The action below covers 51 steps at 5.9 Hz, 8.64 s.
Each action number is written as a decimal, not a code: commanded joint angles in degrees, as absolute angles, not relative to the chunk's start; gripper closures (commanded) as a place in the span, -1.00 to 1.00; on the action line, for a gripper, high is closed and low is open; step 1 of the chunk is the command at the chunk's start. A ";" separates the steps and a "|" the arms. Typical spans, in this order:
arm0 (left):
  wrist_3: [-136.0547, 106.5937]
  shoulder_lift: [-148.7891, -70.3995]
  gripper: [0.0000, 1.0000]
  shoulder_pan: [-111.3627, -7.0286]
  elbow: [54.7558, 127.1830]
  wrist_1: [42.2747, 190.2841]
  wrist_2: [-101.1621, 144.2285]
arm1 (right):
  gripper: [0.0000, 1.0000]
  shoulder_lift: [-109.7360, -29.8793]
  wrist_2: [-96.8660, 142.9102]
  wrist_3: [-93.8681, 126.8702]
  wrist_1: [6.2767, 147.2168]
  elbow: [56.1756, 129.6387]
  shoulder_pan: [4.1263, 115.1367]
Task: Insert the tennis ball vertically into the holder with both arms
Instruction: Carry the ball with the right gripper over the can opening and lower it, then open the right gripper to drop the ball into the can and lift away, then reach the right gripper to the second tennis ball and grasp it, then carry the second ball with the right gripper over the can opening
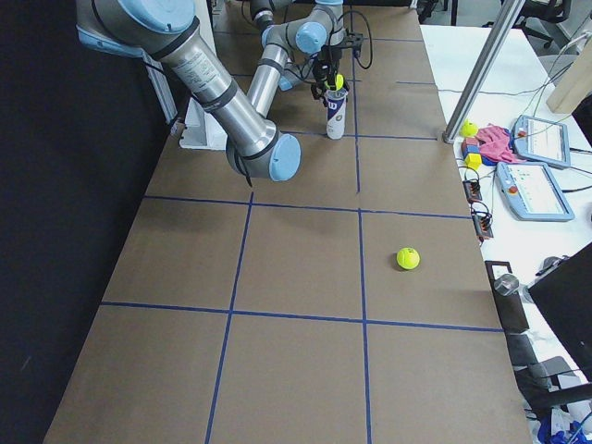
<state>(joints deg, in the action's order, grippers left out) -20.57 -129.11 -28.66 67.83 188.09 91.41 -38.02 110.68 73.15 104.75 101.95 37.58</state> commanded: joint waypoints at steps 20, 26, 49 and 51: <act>-24.08 -127.88 -0.68 -29.18 68.03 188.17 89.56 | -0.98 -65.39 122.52 13.12 72.23 79.34 66.61; -24.08 -127.79 -0.68 -29.00 68.12 188.35 89.56 | -0.98 -62.14 118.40 1.32 59.94 60.21 67.33; -24.08 -127.97 -0.68 -28.74 68.12 188.00 89.38 | 0.92 -30.41 111.62 72.77 109.51 95.36 38.59; -24.08 -127.97 -0.68 -28.74 68.12 188.09 89.38 | -0.98 -31.02 111.45 72.69 109.95 95.97 38.23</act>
<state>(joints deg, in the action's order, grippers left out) -24.08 -127.98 -28.74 68.11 188.02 89.38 -30.66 111.53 72.75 109.84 95.58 38.38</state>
